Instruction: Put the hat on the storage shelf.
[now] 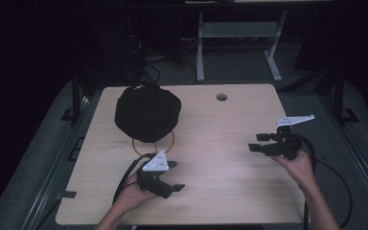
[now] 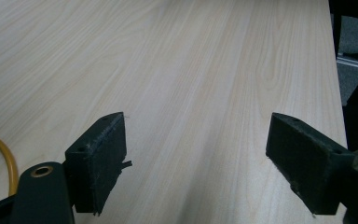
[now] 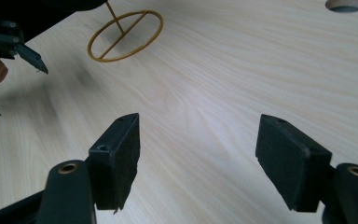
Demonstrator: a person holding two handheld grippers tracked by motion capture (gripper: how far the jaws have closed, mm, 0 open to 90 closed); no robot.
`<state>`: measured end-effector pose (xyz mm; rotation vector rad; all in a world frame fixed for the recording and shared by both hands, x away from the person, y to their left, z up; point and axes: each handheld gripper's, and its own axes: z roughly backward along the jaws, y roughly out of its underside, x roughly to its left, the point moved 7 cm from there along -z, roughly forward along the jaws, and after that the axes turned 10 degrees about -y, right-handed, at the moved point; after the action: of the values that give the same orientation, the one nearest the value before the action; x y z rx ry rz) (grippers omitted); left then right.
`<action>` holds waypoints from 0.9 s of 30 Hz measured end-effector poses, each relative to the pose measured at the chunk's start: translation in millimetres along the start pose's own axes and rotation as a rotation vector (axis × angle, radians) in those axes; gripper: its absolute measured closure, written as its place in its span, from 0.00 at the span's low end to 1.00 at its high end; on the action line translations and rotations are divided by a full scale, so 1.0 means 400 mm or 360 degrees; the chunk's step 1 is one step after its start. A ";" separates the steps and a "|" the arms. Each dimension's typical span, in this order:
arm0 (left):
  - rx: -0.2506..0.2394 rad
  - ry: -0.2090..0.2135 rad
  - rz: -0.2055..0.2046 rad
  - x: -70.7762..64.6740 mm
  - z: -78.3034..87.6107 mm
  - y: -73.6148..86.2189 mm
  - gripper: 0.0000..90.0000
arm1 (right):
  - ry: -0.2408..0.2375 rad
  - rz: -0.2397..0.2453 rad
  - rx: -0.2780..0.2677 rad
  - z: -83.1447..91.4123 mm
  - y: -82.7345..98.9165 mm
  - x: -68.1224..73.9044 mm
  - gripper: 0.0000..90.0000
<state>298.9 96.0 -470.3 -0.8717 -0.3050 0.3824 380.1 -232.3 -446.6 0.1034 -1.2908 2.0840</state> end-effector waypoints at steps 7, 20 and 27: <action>0.0001 -0.0001 0.0001 0.000 -0.001 0.000 0.22 | 0.0013 -0.0033 0.0000 0.014 0.044 -0.003 0.33; 0.0001 0.0008 0.0021 -0.002 -0.002 0.000 0.21 | 0.0026 -0.0064 -0.0021 0.043 0.104 0.004 0.32; 0.0005 0.0005 0.0011 0.000 0.002 0.001 0.21 | 0.0039 -0.0066 -0.0032 0.044 0.134 0.013 0.32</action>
<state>298.6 96.7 -470.2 -0.8706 -0.2985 0.3877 340.2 -259.2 -476.7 0.0949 -1.2843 2.0310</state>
